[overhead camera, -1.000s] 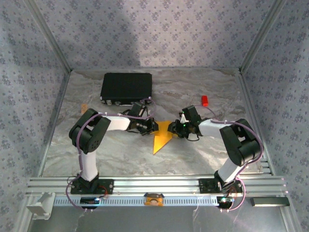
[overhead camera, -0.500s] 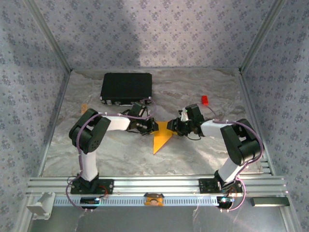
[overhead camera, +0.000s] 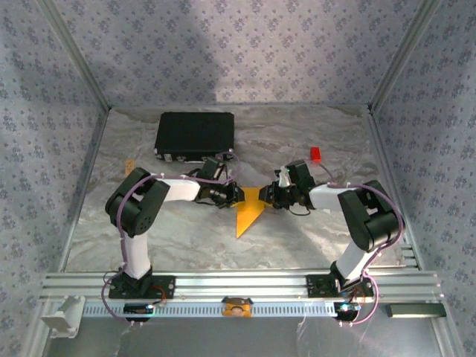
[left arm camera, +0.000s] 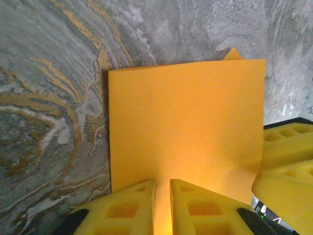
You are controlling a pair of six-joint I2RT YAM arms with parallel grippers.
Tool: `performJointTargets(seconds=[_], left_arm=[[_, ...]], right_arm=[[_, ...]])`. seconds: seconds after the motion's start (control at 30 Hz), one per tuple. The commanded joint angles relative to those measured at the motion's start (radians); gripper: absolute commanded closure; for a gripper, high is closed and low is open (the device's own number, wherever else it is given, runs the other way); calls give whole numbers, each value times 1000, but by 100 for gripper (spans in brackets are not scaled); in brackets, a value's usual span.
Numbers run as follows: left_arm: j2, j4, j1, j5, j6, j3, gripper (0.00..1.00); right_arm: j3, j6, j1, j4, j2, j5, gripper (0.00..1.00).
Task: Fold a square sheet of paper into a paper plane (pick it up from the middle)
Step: Fold the wing for the fifth time at the center of the table.
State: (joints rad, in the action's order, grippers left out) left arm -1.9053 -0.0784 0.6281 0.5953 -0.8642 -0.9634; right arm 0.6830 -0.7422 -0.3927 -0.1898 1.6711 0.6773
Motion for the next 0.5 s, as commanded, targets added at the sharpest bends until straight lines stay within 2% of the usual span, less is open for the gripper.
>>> performJointTargets(seconds=[0.0,0.13,0.2,0.33,0.47], left_arm=[[29,51,-4,21,16,12,84],[37,48,-5,28,20,14,83],[56,41,-4,29,17,21,81],[145,51,0,1,46,32,63],[235,159,41,-122,166,19,55]], right_arm=[[-1,15,9,18,18,12,77],[-2,9,11,9,22,15,83],[1,5,10,15,22,11,91],[-14,-15,11,27,-30,-29,98],[-44,-134,13,18,-88,-103,100]])
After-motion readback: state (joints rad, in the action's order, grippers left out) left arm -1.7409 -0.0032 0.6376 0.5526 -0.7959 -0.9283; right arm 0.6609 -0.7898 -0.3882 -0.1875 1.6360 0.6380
